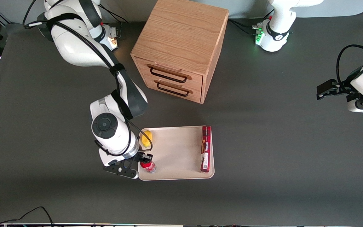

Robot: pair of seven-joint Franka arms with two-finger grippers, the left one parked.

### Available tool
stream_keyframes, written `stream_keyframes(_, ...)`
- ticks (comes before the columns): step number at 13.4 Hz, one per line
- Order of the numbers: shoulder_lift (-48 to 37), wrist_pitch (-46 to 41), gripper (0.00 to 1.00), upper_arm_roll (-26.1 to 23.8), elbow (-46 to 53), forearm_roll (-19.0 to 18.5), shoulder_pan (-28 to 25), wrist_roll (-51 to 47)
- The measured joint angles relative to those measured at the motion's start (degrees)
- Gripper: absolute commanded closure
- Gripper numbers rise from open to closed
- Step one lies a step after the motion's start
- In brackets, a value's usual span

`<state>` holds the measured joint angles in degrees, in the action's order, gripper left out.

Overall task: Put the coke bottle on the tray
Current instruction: 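Lower the bottle onto the tray beside the lemon and open the right gripper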

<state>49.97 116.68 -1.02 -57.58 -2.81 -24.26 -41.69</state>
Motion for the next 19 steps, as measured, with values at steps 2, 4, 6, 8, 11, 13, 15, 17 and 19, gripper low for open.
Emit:
stream_keyframes(2,0.7,1.6,1.00,0.1,0.0,0.0,0.0,-0.1)
stream_keyframes(4,1.1,2.5,0.88,0.2,0.1,0.0,0.0,-0.2)
stream_keyframes(6,1.4,2.7,0.05,0.3,0.1,-0.1,-0.1,-0.2)
stream_keyframes(8,1.4,2.7,0.00,0.5,0.2,-0.5,-0.1,-0.2)
stream_keyframes(11,1.4,2.3,0.00,0.7,0.5,-1.3,-0.7,-0.2)
stream_keyframes(13,1.2,-0.9,0.00,0.7,1.4,-1.4,-0.8,-0.2)
stream_keyframes(15,0.2,-4.4,0.00,1.0,2.3,-1.4,-0.8,-0.2)
stream_keyframes(17,-2.5,-9.6,0.00,1.3,2.0,-1.4,-0.6,-0.2)
stream_keyframes(19,-6.9,-11.9,0.00,1.3,-1.1,-1.4,0.2,-0.1)
